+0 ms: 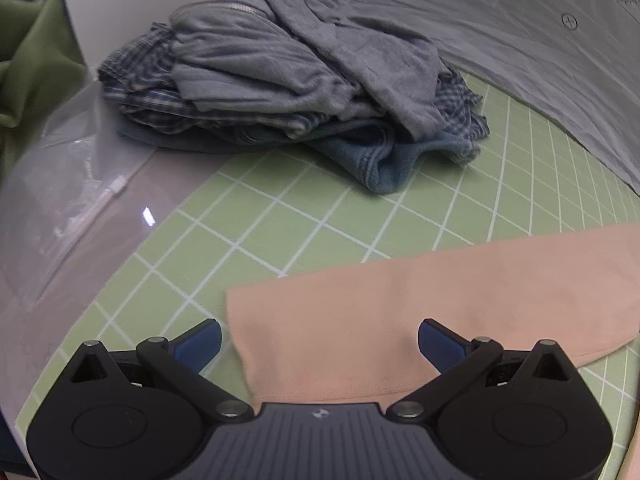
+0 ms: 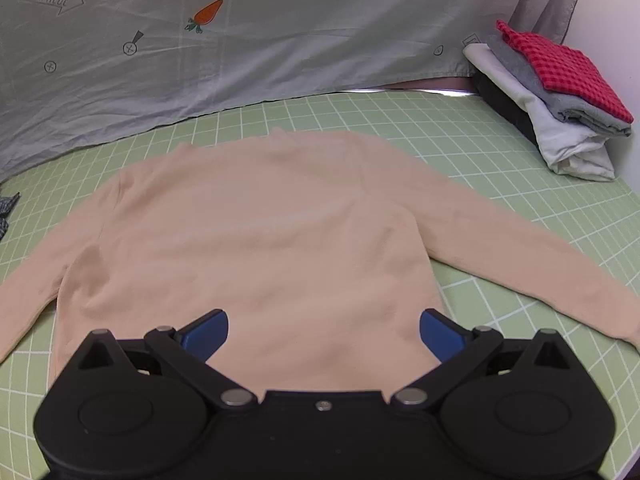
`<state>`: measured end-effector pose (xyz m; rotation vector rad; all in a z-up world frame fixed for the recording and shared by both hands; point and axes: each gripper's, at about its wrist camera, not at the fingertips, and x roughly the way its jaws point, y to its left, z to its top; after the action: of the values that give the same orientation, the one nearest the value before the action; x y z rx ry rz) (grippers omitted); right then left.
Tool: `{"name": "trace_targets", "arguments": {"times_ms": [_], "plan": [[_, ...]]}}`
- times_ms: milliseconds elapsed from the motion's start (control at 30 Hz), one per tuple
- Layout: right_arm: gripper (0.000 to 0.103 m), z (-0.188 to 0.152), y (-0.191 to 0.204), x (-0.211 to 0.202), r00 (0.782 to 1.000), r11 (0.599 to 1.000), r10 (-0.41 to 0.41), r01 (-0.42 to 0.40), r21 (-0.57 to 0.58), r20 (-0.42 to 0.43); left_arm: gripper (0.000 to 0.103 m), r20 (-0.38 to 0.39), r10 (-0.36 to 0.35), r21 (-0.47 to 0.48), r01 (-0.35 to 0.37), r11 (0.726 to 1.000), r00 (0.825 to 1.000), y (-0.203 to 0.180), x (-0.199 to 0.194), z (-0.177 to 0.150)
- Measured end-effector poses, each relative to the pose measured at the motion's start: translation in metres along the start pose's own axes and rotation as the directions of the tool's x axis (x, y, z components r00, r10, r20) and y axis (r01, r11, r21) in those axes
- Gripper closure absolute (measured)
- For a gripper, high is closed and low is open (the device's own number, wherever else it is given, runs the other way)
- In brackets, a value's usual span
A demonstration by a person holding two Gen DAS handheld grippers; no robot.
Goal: Fold clothes
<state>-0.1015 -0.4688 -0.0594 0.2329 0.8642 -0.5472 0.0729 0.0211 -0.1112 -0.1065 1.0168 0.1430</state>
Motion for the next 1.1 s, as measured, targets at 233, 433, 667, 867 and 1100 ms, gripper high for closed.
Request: {"name": "trace_targets", "arguments": {"times_ms": [233,433,667,867,1100], "plan": [[0.0,-0.008,-0.001,-0.004,0.999,0.999,-0.039,0.039,-0.012,-0.029,0.0,0.006,0.022,0.005,-0.022,1.0,1.0,-0.008,0.007,-0.006],[0.0,-0.014,-0.018,-0.005,0.998,0.999,-0.03,0.032,0.023,-0.051,0.002,0.04,0.03,-0.021,-0.029,0.999,0.999,-0.01,0.006,-0.007],[0.0,-0.015,-0.033,-0.012,1.0,1.0,0.005,-0.005,0.015,-0.025,0.09,0.054,-0.06,0.004,0.06,0.998,0.997,-0.029,-0.002,0.004],[0.0,-0.028,-0.042,-0.011,0.998,0.998,0.04,-0.042,-0.04,-0.054,0.092,0.056,-0.148,0.008,0.147,0.989,0.987,-0.052,-0.024,-0.004],[0.0,-0.037,-0.075,-0.01,0.996,0.998,0.054,-0.055,-0.006,-0.068,0.092,0.071,-0.262,0.106,0.254,0.961,0.962,-0.124,-0.059,-0.019]]}}
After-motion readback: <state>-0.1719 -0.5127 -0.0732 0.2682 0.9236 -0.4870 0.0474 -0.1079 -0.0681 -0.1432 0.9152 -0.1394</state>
